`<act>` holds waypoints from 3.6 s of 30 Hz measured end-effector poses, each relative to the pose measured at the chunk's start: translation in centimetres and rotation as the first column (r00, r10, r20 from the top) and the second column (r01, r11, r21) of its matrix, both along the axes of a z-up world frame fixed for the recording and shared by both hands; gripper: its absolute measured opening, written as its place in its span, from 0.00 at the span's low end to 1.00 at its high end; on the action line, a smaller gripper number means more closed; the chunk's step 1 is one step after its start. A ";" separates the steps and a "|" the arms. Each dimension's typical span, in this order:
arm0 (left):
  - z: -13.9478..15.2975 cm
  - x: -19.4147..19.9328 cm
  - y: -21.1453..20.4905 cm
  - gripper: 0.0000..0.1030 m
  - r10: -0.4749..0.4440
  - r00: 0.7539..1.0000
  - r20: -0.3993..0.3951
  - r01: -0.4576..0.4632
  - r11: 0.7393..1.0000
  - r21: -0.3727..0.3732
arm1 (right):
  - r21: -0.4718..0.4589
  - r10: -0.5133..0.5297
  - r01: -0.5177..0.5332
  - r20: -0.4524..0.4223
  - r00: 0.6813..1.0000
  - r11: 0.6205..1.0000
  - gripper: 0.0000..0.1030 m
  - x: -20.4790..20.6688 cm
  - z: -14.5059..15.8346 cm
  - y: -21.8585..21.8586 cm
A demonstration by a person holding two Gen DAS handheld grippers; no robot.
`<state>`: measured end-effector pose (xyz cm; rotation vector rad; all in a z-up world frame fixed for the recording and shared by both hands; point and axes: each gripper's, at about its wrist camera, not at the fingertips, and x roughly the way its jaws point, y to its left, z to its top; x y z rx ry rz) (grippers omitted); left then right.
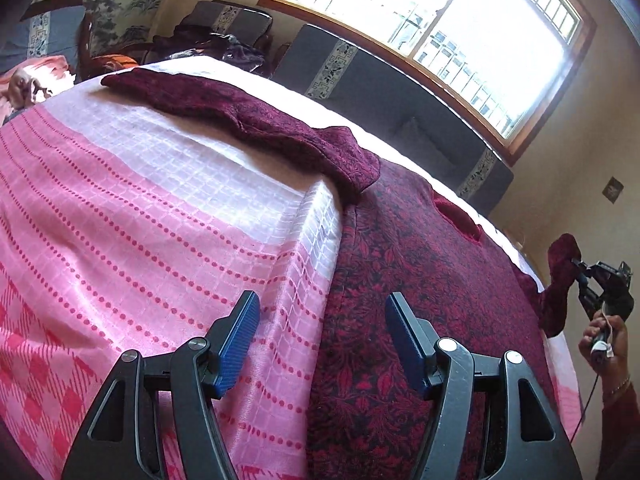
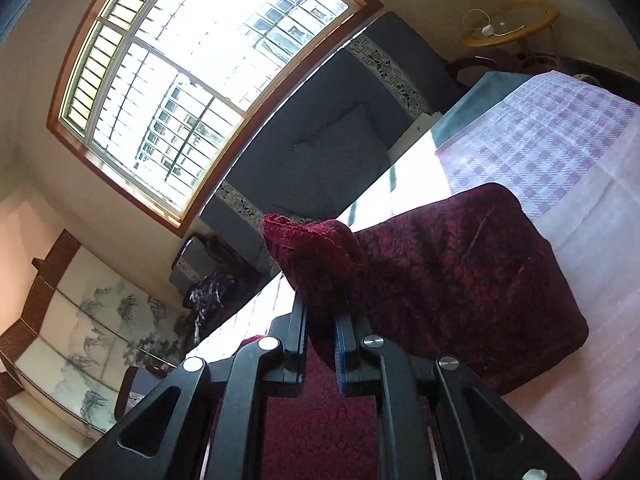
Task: Fold small clothes
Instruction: 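Lift the held sleeve and carry it across the sweater body with the right gripper, then lay the sleeve on the sweater body and open the right gripper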
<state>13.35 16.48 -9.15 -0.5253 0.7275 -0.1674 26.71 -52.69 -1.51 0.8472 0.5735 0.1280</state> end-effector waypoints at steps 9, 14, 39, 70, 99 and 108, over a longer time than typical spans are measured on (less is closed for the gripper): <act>-1.0 -0.7 1.9 0.69 0.035 0.999 0.031 -0.029 0.984 -0.175 | 0.003 0.145 -0.146 -0.062 0.987 0.989 0.11 3.8 -3.2 11.7; -0.8 -0.6 1.6 0.71 0.037 0.999 0.019 -0.034 0.989 -0.144 | 0.014 0.184 -0.183 -0.108 0.977 0.983 0.11 5.2 -5.0 15.2; -0.8 -0.4 1.5 0.77 0.042 0.999 0.004 -0.042 0.992 -0.120 | 0.056 0.325 -0.320 -0.172 0.930 0.946 0.12 8.2 -7.3 24.5; -1.0 -0.3 1.9 0.80 0.053 0.999 0.002 -0.053 0.991 -0.126 | -0.054 0.157 -0.162 -0.087 0.984 0.985 0.49 0.5 -2.5 15.9; 4.1 7.2 14.2 0.83 0.150 0.988 -0.025 -0.149 0.922 -0.357 | -0.401 0.092 -0.170 -0.206 0.974 0.900 0.29 -5.3 -8.0 11.3; 0.5 16.2 25.5 0.71 0.300 0.925 -0.234 -0.376 0.818 -0.435 | -0.511 0.123 -0.217 -0.211 0.970 0.832 0.46 -5.1 -7.8 13.7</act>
